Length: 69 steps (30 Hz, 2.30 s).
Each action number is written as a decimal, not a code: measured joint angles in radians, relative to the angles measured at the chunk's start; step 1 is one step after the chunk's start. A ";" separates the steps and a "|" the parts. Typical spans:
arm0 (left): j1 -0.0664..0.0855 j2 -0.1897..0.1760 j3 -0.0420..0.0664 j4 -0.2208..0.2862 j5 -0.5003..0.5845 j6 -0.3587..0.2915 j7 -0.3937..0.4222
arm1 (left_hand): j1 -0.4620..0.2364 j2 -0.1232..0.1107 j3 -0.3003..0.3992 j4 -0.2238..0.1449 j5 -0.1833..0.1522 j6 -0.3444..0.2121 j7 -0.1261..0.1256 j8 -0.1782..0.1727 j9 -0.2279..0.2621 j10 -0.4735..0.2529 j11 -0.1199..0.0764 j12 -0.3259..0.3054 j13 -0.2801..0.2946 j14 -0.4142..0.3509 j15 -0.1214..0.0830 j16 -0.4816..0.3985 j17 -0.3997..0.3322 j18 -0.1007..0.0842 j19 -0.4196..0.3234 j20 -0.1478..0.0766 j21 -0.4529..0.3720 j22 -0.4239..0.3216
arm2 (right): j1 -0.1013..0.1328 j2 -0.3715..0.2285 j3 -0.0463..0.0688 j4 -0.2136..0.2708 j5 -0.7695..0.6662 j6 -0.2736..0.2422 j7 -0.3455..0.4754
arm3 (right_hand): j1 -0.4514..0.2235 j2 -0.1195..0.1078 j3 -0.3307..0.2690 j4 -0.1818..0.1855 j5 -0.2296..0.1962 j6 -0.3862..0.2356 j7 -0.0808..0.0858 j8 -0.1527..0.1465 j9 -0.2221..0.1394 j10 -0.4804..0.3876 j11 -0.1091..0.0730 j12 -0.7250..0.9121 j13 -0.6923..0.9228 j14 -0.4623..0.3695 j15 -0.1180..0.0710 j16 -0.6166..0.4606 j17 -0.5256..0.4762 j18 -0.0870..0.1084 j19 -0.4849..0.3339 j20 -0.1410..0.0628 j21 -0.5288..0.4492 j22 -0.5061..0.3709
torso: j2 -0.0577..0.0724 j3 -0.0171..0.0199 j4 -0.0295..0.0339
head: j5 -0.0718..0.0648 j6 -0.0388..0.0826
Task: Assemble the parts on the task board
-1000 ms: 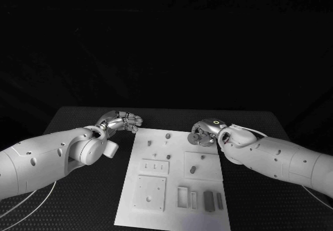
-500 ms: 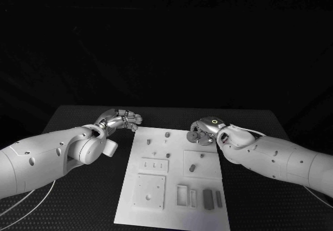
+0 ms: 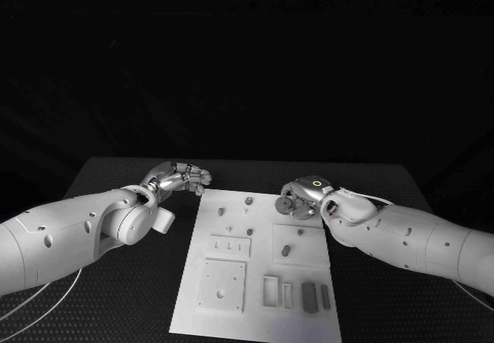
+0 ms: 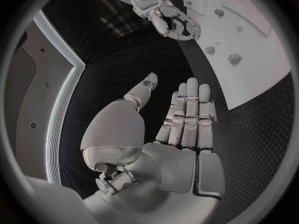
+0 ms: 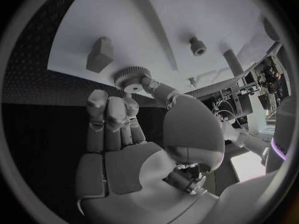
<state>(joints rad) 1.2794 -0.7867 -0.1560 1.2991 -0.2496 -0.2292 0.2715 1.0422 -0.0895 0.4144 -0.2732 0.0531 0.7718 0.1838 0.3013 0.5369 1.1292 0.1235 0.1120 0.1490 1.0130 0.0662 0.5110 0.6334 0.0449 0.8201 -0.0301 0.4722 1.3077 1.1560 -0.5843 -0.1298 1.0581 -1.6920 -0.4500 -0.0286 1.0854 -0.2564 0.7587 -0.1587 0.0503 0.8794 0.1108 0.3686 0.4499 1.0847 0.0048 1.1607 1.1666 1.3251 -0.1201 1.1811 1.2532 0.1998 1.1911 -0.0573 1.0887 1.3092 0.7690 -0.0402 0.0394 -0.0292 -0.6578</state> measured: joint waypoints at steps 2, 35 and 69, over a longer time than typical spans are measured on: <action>0.000 0.000 0.000 0.000 -0.001 0.000 0.000 | 0.000 0.000 0.000 0.000 0.000 0.000 0.000 0.000 0.000 0.000 0.000 0.000 0.000 0.000 0.000 0.000 0.000 0.000 0.000 0.000 0.000 0.000 | -0.001 -0.005 0.000 0.010 -0.001 -0.001 -0.001 | 0.000 0.000 0.004 0.004 0.009 0.002 -0.002 0.009 0.000 0.003 -0.004 0.000 0.000 0.003 -0.003 0.000 0.001 0.000 0.000 0.000 0.003 0.000 | 0.000 0.0000 0.0000 | 0.001 0.000; 0.000 -0.005 0.000 -0.001 -0.004 -0.004 -0.001 | 0.000 0.000 0.000 0.000 0.000 0.000 0.000 -0.004 0.000 0.000 0.000 -0.004 0.000 0.000 0.000 0.000 0.001 -0.001 0.000 0.000 0.000 0.000 | 0.032 -0.006 0.004 0.179 -0.088 -0.046 -0.127 | -0.004 -0.005 0.025 0.025 0.012 0.011 -0.011 0.011 0.078 0.009 -0.009 -0.009 0.002 0.015 -0.002 0.010 0.012 0.000 0.011 -0.004 0.007 0.000 | 0.000 -0.0014 -0.0006 | 0.003 0.018; 0.000 0.005 0.001 -0.004 -0.004 -0.005 -0.003 | 0.000 0.000 0.000 0.000 0.000 0.000 0.000 -0.004 0.001 0.000 0.000 -0.004 0.001 0.000 0.000 0.000 0.002 -0.001 0.000 0.000 0.000 0.000 | 0.015 0.160 -0.009 0.082 -0.098 -0.032 -0.149 | -0.008 -0.008 0.029 0.029 0.012 0.014 -0.014 0.005 0.079 0.013 -0.012 -0.013 0.002 0.016 0.000 0.004 0.005 0.001 0.013 -0.002 0.007 0.000 | 0.001 -0.0011 0.0008 | 0.032 0.014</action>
<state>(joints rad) 1.2796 -0.7820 -0.1554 1.2947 -0.2540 -0.2343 0.2688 1.0422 -0.0895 0.4144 -0.2732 0.0531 0.7718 0.1838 0.2973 0.5382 1.1292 0.1235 0.1082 0.1501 1.0130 0.0662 0.5110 0.6355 0.0436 0.8201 -0.0300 0.4722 1.3079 1.1706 -0.4245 -0.1386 1.1400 -1.7897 -0.4822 -0.1774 1.0779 -0.2649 0.7880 -0.1296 0.0619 0.8936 0.0968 0.3733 0.5293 1.0973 -0.0077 1.1481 1.1686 1.3412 -0.1203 1.1848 1.2583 0.2004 1.2038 -0.0591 1.0956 1.3093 0.7704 -0.0412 0.0402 0.0027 -0.6435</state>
